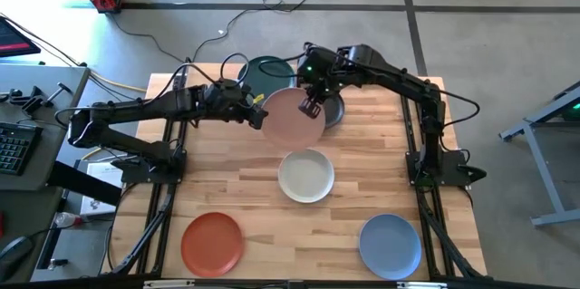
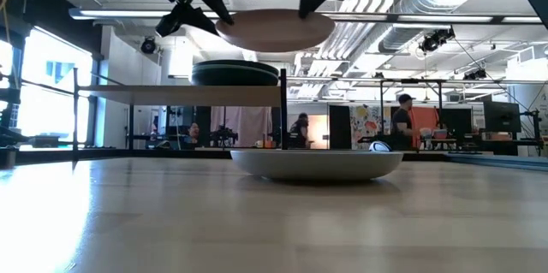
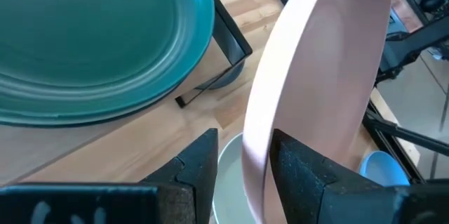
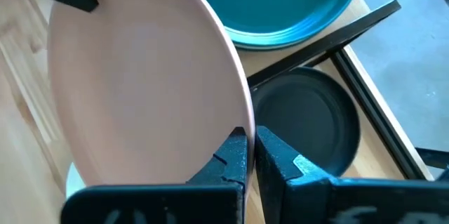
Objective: Place and stack plates onto a shelf
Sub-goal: Stack the pink plate on top of the dark green plate on the shelf
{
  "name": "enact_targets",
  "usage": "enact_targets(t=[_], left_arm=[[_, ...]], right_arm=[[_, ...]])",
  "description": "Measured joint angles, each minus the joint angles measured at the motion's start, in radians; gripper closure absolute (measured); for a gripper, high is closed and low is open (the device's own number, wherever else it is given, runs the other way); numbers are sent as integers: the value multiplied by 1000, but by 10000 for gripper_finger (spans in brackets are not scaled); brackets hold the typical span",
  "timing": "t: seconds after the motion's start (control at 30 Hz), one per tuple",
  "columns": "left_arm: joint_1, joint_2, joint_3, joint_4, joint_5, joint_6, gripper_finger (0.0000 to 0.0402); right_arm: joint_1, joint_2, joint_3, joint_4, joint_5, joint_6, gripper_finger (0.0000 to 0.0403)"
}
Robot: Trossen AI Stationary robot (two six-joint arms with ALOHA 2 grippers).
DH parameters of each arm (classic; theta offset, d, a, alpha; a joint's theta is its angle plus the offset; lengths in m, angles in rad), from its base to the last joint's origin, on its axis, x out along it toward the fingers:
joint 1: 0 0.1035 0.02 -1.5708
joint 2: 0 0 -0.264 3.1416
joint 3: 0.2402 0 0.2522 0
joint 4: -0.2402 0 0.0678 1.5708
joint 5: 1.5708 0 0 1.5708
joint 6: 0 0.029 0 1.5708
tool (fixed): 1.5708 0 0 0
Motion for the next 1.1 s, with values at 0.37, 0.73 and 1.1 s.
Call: enact_targets(t=[0.37,0.73,1.1], left_arm=[[1,0,0,0,-1,32,342],[2,2,0,-6,-20,66,391],[27,1,0,1,-42,78,394]], right_arm=[[-10,0,0,4,-9,0,403],[-9,0,0,6,-14,-25,395],[-14,0,0,54,14,-59,292]])
